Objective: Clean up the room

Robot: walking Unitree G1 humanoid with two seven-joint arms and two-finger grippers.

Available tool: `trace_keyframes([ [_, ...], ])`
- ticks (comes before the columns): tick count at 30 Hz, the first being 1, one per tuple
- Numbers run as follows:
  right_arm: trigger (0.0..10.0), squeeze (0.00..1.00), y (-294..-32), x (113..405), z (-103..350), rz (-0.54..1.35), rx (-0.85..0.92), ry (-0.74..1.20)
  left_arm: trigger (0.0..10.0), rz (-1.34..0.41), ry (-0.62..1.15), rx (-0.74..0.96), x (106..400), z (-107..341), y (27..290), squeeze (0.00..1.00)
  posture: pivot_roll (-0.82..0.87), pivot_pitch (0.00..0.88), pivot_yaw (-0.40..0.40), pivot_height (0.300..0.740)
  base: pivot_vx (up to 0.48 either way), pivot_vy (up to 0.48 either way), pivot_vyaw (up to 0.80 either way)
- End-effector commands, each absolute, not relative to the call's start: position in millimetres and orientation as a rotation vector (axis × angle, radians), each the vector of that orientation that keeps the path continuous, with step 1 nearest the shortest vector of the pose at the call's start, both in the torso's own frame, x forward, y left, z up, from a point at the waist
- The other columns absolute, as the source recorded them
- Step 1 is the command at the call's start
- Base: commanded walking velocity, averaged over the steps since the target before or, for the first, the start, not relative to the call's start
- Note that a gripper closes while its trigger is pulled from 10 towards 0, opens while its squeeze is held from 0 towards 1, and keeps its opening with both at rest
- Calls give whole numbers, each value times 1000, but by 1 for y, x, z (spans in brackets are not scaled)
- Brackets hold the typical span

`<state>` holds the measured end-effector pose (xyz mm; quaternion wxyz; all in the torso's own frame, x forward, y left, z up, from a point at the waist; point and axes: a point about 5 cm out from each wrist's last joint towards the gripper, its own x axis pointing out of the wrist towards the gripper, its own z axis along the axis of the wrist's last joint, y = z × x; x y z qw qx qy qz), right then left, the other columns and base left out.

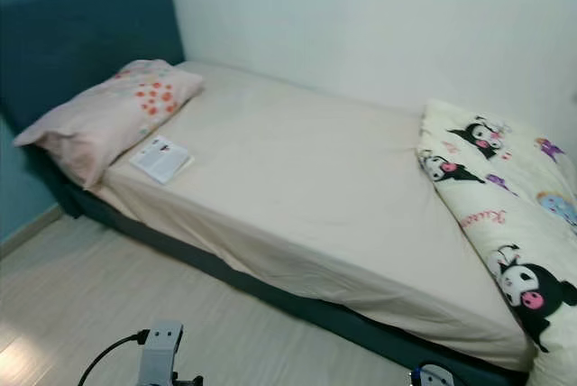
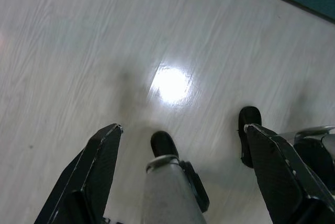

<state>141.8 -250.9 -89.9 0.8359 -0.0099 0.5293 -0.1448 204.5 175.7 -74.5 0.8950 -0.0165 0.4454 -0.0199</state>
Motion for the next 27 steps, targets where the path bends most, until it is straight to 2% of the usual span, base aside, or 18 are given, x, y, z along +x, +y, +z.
trace_keyframes([
  [1,10000,0,-251,142,-90,-310,-21,1120,10000,-55,917,-23,206,-74,174,0,83,0,-38,705,0,0,-669],
  [8,10000,0,-250,145,-89,-315,-15,1097,10000,-63,902,-14,210,-71,173,0,82,0,-36,705,0,0,-615],
  [10,10000,0,-250,146,-89,-316,-13,1091,10000,-62,900,-12,211,-71,173,0,82,0,-36,705,0,0,0],
  [27,10000,0,-246,150,-88,-294,-17,1083,10000,-40,909,-22,214,-69,175,0,83,0,-35,705,0,-463,0],
])
